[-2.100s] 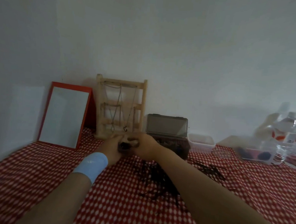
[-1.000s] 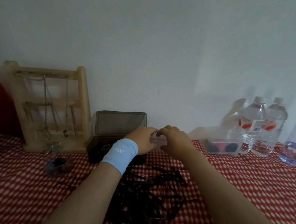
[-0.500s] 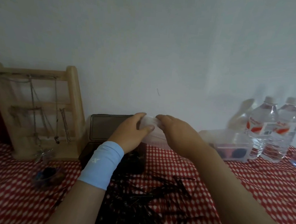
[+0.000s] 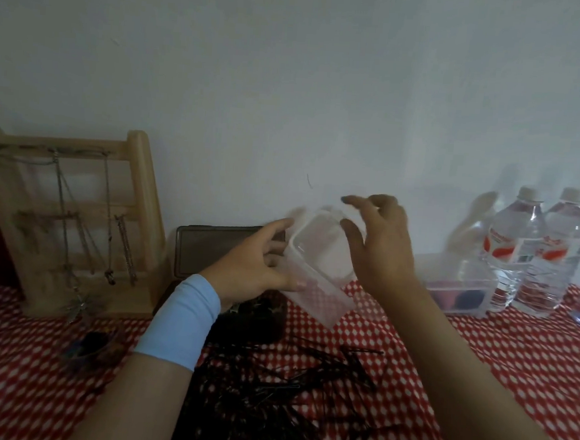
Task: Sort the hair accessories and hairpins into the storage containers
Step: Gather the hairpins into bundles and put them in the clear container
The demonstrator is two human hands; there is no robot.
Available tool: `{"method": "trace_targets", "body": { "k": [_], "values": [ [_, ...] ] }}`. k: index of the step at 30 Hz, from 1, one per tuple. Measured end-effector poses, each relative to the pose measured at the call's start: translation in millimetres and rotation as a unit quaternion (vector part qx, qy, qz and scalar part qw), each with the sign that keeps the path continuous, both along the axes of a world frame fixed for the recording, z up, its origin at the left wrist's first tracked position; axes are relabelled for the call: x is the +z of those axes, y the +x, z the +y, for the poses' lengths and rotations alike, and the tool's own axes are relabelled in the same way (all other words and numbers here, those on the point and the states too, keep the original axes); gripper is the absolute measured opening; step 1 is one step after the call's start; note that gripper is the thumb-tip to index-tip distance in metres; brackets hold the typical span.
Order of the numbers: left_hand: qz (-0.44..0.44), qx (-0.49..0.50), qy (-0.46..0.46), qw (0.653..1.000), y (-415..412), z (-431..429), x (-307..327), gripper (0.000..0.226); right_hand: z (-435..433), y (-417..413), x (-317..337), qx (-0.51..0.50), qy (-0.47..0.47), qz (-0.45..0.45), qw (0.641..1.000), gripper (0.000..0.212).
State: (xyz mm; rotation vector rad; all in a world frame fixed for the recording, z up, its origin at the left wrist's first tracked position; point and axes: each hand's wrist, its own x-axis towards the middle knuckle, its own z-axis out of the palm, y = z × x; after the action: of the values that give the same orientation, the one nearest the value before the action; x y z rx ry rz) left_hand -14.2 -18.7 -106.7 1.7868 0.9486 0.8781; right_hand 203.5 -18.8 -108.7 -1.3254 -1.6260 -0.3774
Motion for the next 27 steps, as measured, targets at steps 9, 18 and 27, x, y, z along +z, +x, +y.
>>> {"method": "trace_targets", "body": {
  "k": [9,18,27],
  "values": [
    [-0.086,0.021,0.057,0.994,3.7,2.3,-5.3,0.061,-5.6,-3.3,10.7,0.025,-0.256,0.063,0.964,0.023],
    [0.169,0.077,0.195,0.963,23.2,-0.5,-21.3,0.031,-10.9,14.4,17.1,0.052,-0.438,-0.037,0.897,0.072],
    [0.294,0.086,0.227,0.924,27.4,2.7,-31.0,0.019,-3.8,9.0,-2.3,0.072,-0.476,-0.132,0.866,0.08]
  ]
}}
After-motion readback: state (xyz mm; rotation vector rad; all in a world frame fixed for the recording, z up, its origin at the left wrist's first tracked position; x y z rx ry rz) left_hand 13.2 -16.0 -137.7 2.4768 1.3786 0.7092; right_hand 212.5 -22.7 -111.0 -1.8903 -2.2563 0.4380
